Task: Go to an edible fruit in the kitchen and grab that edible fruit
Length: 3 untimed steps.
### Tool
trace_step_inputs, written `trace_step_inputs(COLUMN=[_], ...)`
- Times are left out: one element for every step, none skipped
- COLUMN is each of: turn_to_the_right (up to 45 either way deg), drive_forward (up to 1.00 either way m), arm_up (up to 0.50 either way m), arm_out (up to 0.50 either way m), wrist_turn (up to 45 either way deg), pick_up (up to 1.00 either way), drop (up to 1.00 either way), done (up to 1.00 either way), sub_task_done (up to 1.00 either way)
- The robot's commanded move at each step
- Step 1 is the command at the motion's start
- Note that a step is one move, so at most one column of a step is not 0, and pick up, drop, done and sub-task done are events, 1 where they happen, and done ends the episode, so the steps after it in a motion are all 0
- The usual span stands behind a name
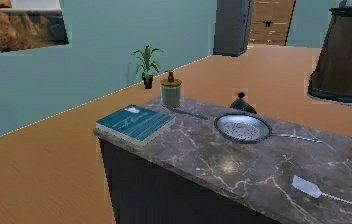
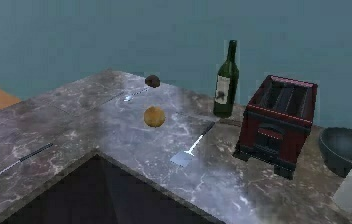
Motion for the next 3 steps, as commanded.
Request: trace_step_inputs(turn_to_the_right=[0.0, 0.0, 0.0], drive_forward=[0.00, 0.00, 0.00], arm_up=[0.50, 0.38, 0.00], arm_out=[0.00, 0.00, 0.38], wrist_turn=[0.0, 0.0, 0.0], pick_up=[0.00, 0.00, 0.00], drop=[0.00, 0.00, 0.00], done=[0.00, 0.00, 0.00], sub_task_done=[0.00, 0.00, 0.00])
